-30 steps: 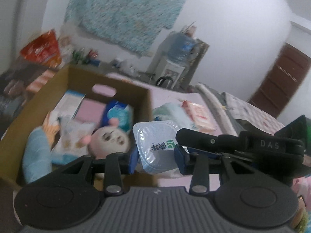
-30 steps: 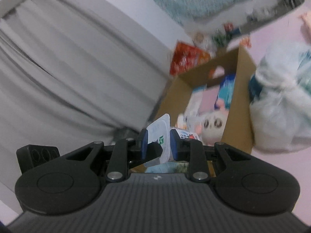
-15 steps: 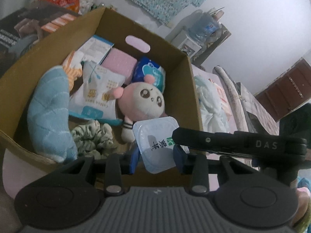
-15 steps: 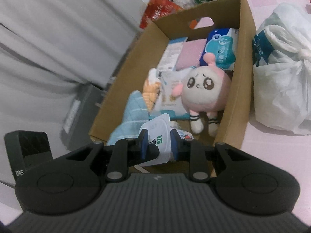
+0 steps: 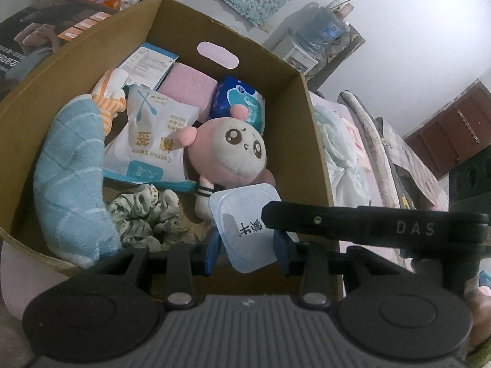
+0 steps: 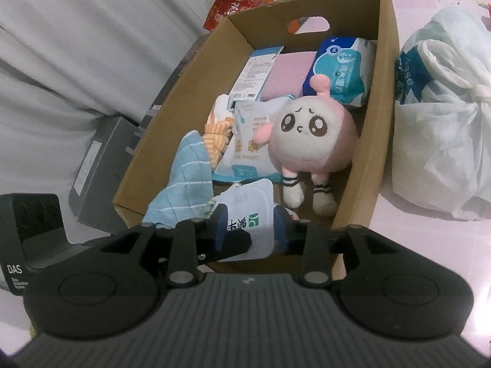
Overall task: Organize soft objects
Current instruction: 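Lower the container into the box and open the right tool, then move the right tool back to the gold tissue pack on the bed, then close the right tool on the gold tissue pack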
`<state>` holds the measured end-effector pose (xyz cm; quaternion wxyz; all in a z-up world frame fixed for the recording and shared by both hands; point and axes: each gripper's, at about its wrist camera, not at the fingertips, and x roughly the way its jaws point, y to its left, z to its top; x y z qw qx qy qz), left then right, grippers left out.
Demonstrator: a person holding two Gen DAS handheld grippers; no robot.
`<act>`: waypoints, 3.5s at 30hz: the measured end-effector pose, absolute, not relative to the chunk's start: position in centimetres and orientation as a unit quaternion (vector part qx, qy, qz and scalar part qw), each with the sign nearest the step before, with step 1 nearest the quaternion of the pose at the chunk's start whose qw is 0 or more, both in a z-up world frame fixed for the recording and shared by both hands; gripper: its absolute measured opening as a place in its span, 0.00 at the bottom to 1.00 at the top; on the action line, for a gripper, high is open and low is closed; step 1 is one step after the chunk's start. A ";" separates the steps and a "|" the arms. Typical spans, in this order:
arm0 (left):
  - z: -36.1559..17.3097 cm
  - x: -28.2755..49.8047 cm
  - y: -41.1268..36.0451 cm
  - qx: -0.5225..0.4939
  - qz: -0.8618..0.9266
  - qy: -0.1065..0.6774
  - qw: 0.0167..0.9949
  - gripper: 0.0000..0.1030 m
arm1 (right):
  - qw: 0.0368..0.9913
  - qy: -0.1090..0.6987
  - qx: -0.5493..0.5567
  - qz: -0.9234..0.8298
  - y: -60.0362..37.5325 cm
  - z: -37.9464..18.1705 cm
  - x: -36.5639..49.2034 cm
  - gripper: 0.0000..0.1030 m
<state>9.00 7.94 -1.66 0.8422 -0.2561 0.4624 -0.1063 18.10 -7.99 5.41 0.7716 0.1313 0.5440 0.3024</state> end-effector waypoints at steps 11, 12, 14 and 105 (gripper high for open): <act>-1.8 9.6 7.6 -0.249 -0.106 0.475 0.837 0.45 | 0.772 0.544 0.126 0.304 -7.5 5.2 18.5 0.52; -1.8 9.7 7.5 -0.249 -0.106 0.476 0.837 0.47 | 0.774 0.540 0.127 0.305 -7.5 5.3 18.5 0.53; -1.7 9.7 7.5 -0.250 -0.106 0.474 0.838 0.53 | 0.777 0.533 0.130 0.307 -7.6 5.7 18.6 0.56; 2.8 3.4 -16.6 -0.015 -0.255 0.402 0.879 0.93 | 0.885 0.429 0.154 0.092 -38.1 -3.3 4.5 0.62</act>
